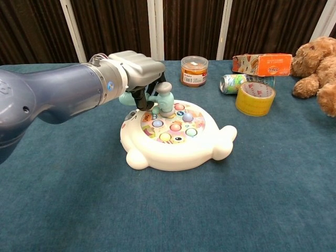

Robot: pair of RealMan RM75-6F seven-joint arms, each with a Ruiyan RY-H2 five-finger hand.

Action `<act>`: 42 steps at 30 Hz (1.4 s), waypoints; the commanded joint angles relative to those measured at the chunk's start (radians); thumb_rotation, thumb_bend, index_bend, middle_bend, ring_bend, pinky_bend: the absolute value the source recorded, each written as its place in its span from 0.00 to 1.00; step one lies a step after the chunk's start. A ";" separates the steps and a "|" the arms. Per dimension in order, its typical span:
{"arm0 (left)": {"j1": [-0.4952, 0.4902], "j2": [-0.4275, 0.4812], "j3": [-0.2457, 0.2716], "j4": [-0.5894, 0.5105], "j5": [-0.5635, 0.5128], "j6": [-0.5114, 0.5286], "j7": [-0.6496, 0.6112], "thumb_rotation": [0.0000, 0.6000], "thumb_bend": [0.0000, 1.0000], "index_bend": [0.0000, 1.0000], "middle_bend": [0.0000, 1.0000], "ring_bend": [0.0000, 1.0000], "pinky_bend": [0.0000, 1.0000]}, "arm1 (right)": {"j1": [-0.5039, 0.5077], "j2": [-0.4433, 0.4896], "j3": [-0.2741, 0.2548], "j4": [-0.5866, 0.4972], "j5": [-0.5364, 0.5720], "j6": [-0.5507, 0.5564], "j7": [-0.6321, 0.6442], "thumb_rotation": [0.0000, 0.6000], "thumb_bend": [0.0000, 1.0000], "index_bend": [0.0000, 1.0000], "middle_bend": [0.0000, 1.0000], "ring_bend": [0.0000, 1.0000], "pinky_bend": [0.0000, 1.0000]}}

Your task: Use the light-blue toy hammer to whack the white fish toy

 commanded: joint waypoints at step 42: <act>0.437 0.345 0.302 -0.183 0.436 0.104 -0.440 1.00 0.62 0.62 0.49 0.38 0.54 | -0.008 -0.031 -0.014 0.017 -0.045 0.043 -0.078 1.00 0.23 0.00 0.00 0.00 0.00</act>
